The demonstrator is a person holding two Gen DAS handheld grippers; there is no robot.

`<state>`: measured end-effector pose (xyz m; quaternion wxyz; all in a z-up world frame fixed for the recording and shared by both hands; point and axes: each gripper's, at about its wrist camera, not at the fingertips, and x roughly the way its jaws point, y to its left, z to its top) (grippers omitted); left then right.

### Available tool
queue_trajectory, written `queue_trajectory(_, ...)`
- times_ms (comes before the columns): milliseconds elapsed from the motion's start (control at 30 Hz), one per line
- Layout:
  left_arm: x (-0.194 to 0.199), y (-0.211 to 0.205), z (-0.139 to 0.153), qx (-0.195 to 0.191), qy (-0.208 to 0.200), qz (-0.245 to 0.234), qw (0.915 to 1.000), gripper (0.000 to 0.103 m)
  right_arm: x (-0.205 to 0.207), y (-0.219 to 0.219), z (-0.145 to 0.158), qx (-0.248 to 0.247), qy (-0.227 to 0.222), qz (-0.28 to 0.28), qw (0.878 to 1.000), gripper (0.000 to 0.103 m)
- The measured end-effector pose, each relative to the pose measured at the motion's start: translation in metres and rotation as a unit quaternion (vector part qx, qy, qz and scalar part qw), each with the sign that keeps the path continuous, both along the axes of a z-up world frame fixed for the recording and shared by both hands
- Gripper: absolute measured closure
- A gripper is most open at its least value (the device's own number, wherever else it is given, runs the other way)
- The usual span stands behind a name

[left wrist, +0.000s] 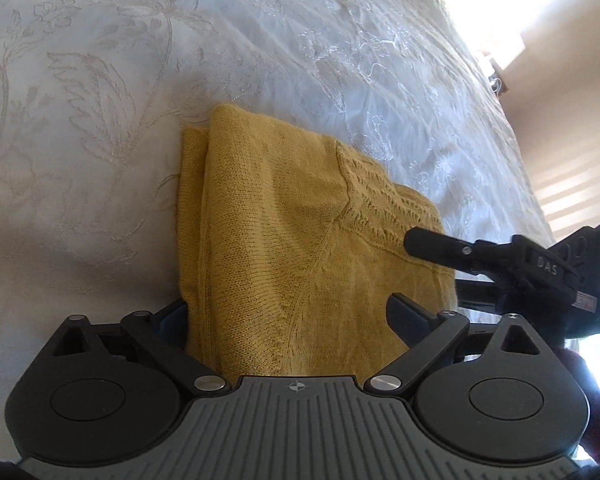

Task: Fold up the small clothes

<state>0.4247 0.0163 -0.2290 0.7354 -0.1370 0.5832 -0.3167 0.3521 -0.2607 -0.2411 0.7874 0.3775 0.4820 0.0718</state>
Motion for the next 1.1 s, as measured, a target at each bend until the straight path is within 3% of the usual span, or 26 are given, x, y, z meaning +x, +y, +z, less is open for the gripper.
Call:
queue_trajectory(67, -0.002, 0.004, 0.004, 0.015, -0.012, 0.005, 0.9998, 0.043, -0.005, -0.001, 0.004, -0.008, 0.005, 0.008, 1.0, 0.049)
queue_trajectory(100, -0.001, 0.006, 0.004, 0.013, -0.013, 0.007, 0.9998, 0.066, -0.007, 0.0, 0.007, -0.012, 0.005, 0.009, 1.0, 0.053)
queue_trajectory(133, -0.002, 0.009, 0.005, 0.004, -0.007, 0.008, 0.9999, 0.073, -0.008, 0.003, 0.013, -0.028, 0.003, 0.012, 1.0, 0.054)
queue_trajectory(300, -0.019, -0.006, 0.034, 0.021, -0.057, -0.005, 0.9982, 0.076, -0.021, 0.027, 0.056, -0.079, -0.033, 0.015, 0.996, 0.061)
queue_trajectory(567, -0.069, -0.009, 0.102, -0.032, -0.122, -0.014, 0.992, 0.076, -0.081, 0.041, 0.133, -0.102, -0.102, -0.005, 0.99, 0.063)
queue_trajectory(733, -0.116, -0.013, 0.141, -0.045, -0.162, -0.032, 0.9853, 0.076, -0.128, 0.04, 0.168, -0.104, -0.13, -0.014, 0.986, 0.063)
queue_trajectory(933, -0.189, -0.019, 0.167, -0.043, -0.181, -0.038, 0.9817, 0.076, -0.187, 0.043, 0.187, -0.098, -0.143, 0.013, 0.985, 0.063)
queue_trajectory(1100, -0.251, -0.026, 0.162, -0.026, -0.168, -0.034, 0.9848, 0.076, -0.242, 0.041, 0.179, -0.086, -0.133, 0.025, 0.987, 0.063)
